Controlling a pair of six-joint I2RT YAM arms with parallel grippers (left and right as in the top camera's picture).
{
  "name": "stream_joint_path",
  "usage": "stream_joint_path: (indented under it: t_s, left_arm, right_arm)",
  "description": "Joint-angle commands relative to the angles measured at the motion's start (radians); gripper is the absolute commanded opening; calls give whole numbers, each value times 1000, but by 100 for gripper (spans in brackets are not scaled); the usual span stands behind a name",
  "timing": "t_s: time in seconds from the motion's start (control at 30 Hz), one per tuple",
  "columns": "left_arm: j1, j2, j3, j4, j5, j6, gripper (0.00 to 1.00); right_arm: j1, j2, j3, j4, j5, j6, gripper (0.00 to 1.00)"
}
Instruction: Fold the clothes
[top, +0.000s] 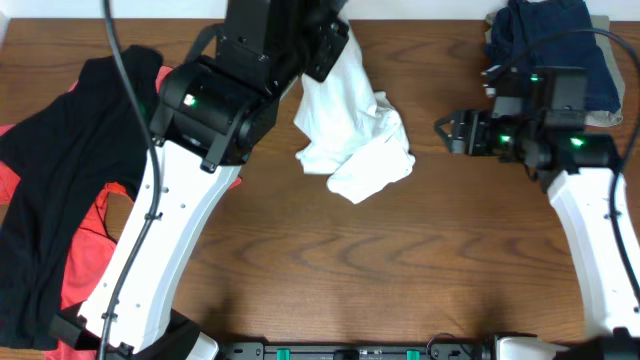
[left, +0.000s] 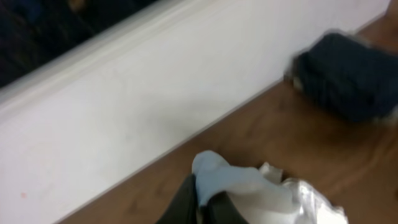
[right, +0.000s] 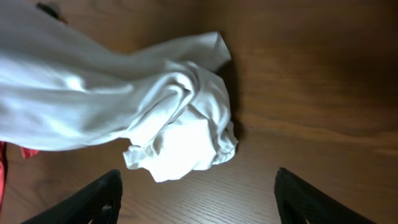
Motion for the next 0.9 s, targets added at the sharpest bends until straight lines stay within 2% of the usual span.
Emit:
stream_joint_path:
  t_s: [0.0, 0.2, 0.33, 0.63, 0.87]
  left_arm:
    - [-11, -21, 45, 80, -16, -2, 6]
    - [-38, -21, 49, 351, -15, -2, 6]
    - [-69, -21, 49, 478, -16, 18, 6]
    - [-102, -21, 49, 594, -20, 135, 6]
    - [-102, -21, 49, 669, -157, 236, 6]
  right_arm:
    - [31, 28, 5, 17, -2, 13, 77]
    - [32, 29, 5, 71, -56, -13, 80]
    - [45, 33, 5, 103, -99, -38, 80]
    - [182, 109, 5, 204, 0, -11, 77]
    - [288, 199, 5, 222, 38, 13, 77]
